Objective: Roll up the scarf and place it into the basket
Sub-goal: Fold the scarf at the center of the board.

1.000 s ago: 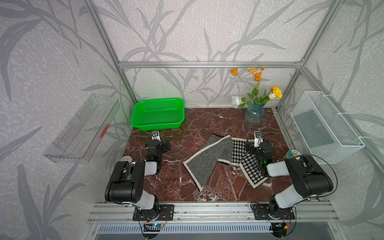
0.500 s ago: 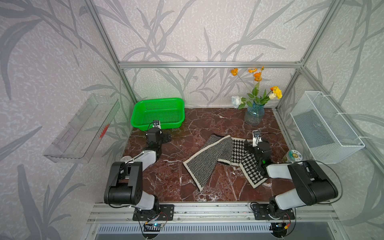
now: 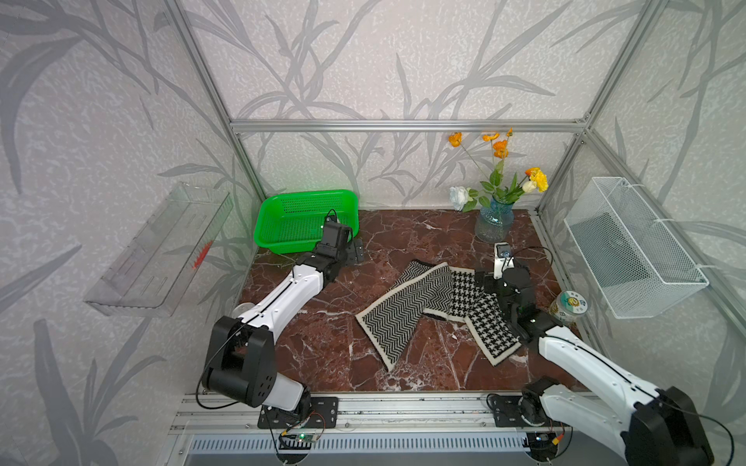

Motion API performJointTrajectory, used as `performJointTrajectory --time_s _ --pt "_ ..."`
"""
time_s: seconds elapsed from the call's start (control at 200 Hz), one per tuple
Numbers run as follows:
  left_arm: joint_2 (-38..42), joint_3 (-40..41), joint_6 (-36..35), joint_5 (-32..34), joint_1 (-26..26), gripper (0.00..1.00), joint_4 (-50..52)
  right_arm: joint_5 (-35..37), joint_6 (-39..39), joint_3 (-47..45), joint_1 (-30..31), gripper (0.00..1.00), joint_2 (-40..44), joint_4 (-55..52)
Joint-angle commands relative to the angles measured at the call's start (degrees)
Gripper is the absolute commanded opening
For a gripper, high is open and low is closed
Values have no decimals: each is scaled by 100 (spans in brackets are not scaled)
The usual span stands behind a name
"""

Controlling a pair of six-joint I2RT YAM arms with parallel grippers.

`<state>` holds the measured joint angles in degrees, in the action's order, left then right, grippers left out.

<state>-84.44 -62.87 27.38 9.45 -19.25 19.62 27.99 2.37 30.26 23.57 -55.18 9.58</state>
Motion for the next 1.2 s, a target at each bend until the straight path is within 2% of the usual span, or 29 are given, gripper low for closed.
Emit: performJointTrajectory --time_s 0.0,0.11,0.25,0.435,0.74,1.195 --pt "208 69 1381 341 -299 99 1197 -157 1073 95 -2 99 468 -1951" --pt "534 473 1869 87 -596 100 1204 -221 1537 -47 -7 99 902 -2683" --pt "1086 1087 2333 -79 -798 99 1071 -516 1865 -269 -6 99 1213 -3026" --pt "1504 1688 2174 -560 -879 100 846 -880 2341 -309 -4 99 1271 -3329" --pt "1307 1946 2132 -896 -1060 99 726 -938 2584 20 -5 99 1264 -4043" --pt "1109 2305 2345 -1013 -2005 99 623 -1148 3260 -3 -3 99 1330 -5095"
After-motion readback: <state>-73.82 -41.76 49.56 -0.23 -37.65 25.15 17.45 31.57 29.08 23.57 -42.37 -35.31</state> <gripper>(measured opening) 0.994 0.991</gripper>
